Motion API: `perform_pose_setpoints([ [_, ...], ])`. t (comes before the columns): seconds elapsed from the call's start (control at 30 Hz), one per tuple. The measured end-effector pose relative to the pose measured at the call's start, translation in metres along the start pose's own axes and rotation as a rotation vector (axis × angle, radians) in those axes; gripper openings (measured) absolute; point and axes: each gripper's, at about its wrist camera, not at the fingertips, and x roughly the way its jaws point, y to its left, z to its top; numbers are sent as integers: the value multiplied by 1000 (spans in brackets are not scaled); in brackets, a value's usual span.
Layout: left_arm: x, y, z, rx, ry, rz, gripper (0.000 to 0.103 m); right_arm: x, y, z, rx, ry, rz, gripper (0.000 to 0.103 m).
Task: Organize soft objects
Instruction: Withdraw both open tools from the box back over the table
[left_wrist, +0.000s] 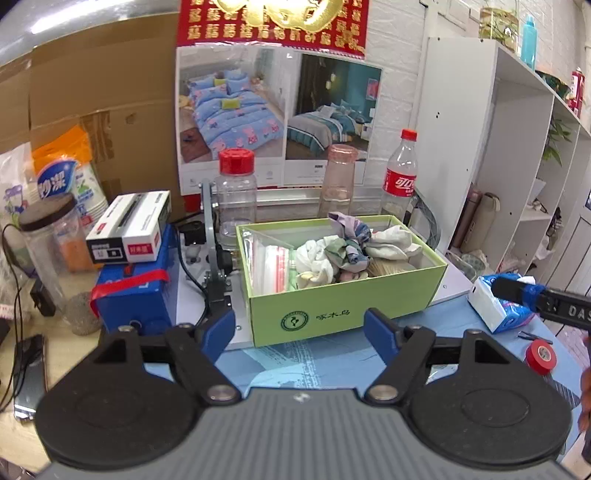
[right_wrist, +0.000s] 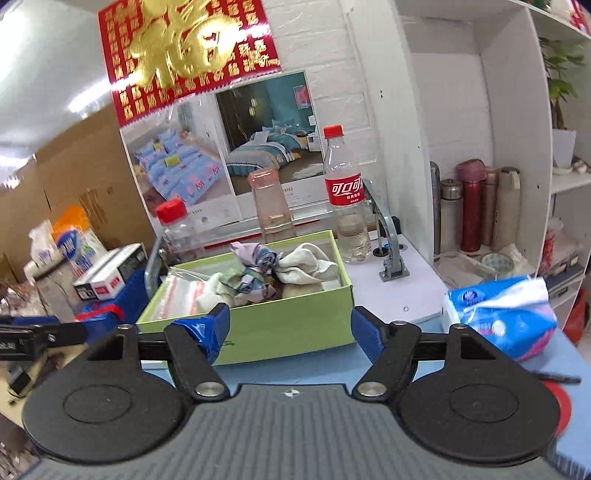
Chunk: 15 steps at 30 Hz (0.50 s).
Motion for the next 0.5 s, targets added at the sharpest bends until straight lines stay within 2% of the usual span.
perform_pose_setpoints([
  [0.17,-4,-9,-17,-14,19,9,78,-16,4,-20,80,-36,14,59],
  [0.33,-12,-21,-44,-41,-23,31,78,-28,11,-46,162,-119,1,59],
  [0.5,-14,-29,-66,-57,-7,29,78,-26,7,-65,170,-63,-38,59],
])
